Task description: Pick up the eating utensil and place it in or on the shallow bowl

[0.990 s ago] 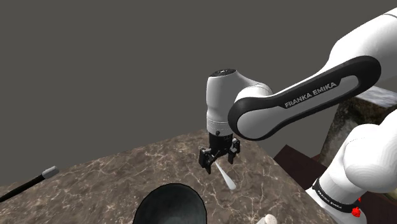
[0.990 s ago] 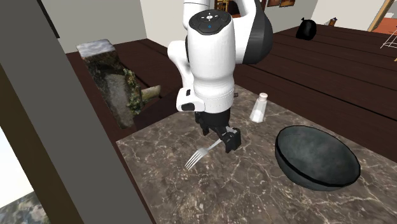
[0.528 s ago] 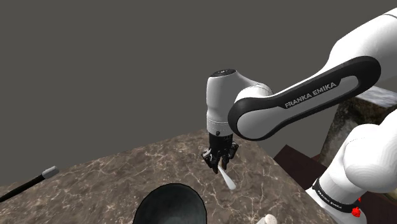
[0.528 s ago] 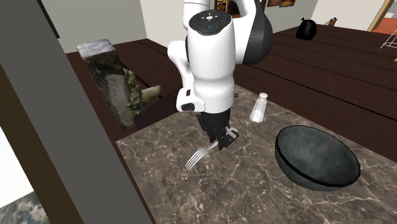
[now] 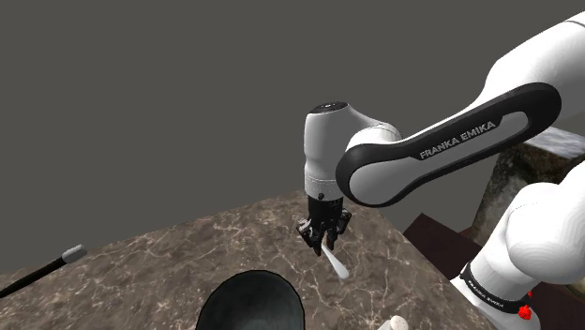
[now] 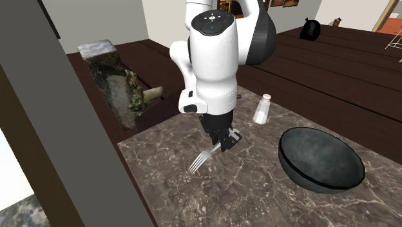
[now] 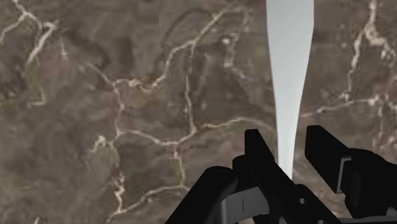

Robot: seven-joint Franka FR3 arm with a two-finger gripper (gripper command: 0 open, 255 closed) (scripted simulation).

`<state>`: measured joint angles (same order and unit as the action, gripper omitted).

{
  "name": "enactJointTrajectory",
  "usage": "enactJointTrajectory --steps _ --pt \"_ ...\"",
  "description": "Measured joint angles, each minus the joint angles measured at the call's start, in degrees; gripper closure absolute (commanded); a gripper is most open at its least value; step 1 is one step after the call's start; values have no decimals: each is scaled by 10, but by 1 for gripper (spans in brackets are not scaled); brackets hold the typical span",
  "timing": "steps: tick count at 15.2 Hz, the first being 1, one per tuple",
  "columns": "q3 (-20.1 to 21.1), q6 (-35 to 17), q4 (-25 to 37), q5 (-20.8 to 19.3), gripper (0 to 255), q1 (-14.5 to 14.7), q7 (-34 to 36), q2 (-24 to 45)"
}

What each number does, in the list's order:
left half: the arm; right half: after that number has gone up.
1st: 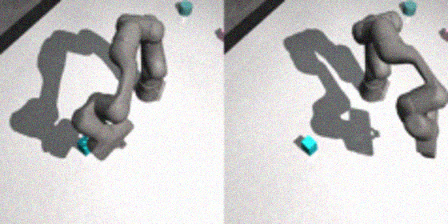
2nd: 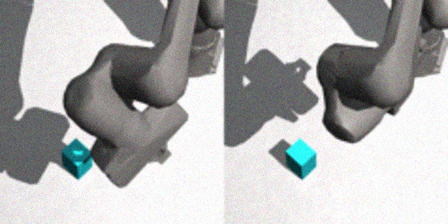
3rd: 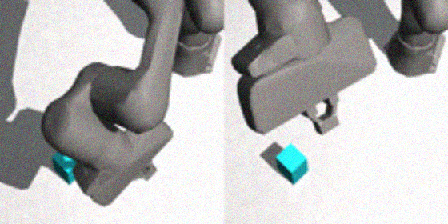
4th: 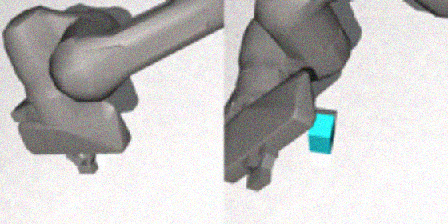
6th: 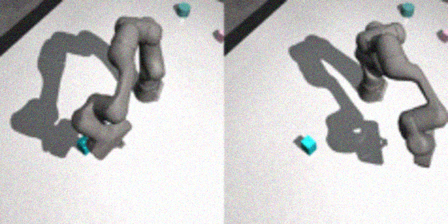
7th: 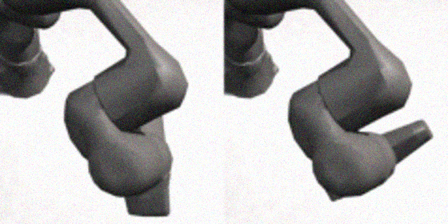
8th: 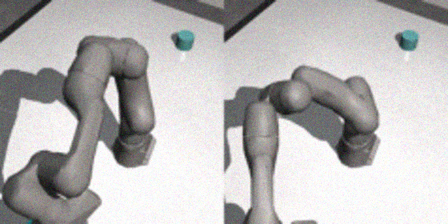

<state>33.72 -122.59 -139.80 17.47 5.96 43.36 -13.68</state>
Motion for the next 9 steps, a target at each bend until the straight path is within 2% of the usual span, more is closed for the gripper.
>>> enactJointTrajectory --steps 9 --pt "-15 70 34 5 255 2 -3 -38"
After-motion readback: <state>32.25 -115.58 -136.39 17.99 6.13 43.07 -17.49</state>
